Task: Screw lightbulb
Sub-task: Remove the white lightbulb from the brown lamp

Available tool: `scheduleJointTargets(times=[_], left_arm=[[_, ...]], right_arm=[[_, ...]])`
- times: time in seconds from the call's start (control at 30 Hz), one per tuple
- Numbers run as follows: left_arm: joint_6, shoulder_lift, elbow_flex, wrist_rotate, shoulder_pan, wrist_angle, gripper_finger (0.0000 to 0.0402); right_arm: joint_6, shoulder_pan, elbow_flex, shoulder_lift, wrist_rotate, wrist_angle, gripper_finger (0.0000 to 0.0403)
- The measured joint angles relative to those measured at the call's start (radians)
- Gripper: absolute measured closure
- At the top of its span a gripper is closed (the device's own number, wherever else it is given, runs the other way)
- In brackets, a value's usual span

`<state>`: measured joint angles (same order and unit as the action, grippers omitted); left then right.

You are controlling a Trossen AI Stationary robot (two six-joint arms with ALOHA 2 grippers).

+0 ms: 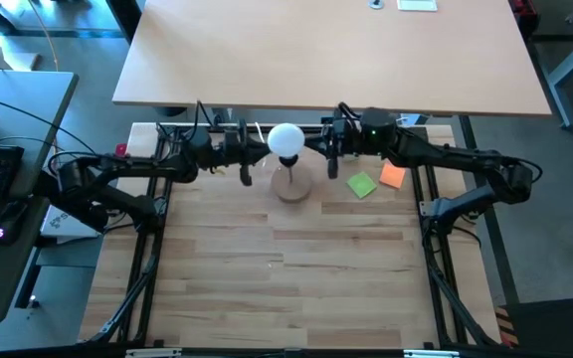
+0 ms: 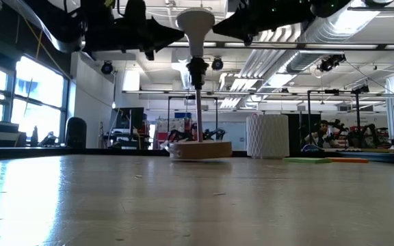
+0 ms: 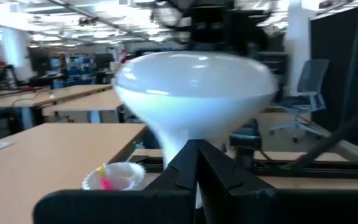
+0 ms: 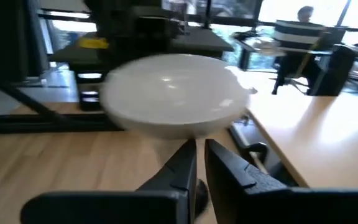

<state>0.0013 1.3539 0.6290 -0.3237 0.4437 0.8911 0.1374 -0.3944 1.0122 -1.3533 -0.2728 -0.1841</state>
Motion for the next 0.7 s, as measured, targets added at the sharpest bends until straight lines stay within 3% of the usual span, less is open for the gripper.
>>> scheduleJointTargets(times=[0.53,0.7], left_arm=[[-0.034,-0.048,0.001,0.019,-0.058,-0.033,0.0401],[-0.034,-0.048,0.001,0.060,-0.035,-0.137,0.0402]], right_arm=[[-0.078,-0.085,0.000,0.000,0.056,0.035,0.0373],[-0.062,-0.088,0.000,0.005,0.035,0.038,0.0373]])
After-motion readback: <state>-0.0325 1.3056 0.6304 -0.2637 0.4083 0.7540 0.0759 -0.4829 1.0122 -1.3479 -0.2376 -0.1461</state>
